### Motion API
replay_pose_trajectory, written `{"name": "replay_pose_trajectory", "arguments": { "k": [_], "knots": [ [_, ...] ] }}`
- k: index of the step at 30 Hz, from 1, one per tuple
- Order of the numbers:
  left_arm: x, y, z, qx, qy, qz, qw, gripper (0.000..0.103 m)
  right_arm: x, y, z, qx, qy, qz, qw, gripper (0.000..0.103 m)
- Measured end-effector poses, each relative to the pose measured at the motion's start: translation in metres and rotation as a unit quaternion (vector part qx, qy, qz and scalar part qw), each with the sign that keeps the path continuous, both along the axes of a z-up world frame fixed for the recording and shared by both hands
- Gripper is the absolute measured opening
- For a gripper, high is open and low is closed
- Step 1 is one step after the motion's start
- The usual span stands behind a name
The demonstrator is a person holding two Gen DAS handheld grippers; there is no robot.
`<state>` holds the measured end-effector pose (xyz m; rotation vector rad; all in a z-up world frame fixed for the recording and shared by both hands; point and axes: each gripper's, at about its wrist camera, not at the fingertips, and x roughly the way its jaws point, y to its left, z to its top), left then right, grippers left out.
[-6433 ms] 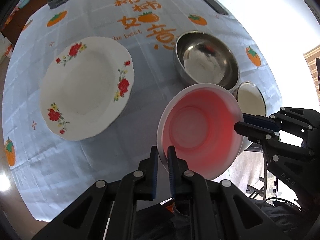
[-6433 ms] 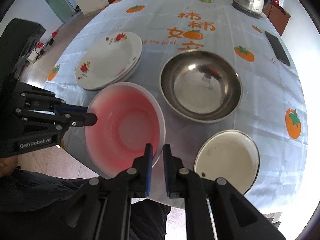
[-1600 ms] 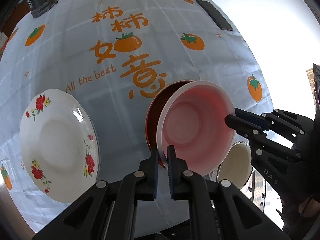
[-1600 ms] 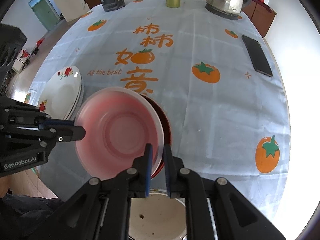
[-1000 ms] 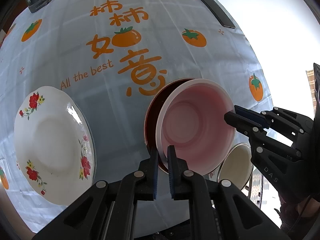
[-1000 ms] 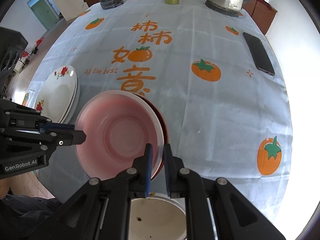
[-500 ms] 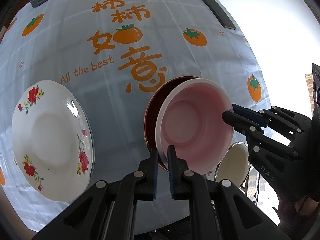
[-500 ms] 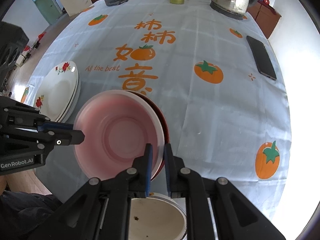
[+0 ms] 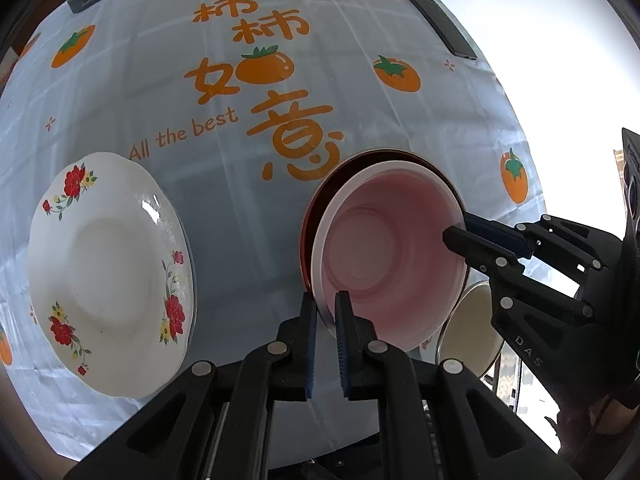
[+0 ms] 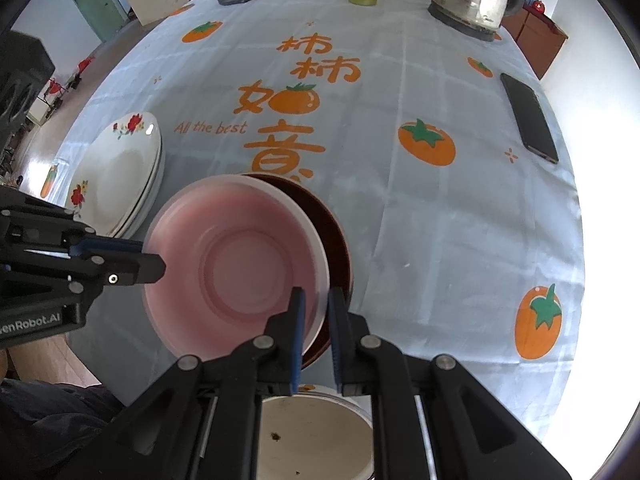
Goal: Organize plates and bowls
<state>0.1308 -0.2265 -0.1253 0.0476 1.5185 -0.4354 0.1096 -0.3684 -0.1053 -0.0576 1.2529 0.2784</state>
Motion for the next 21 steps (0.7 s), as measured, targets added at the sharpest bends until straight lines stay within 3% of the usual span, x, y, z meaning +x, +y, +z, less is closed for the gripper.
{"name": "replay_pose_trajectory", "arguments": {
  "k": [21],
  "knots": [
    [0.0026,0.0006,-0.0007,-0.002,0.003,0.005,1.0,0.01,-0.0019,-0.002,-0.0003,0.005,-0.002,-0.009,1.0,0.013]
  ]
}}
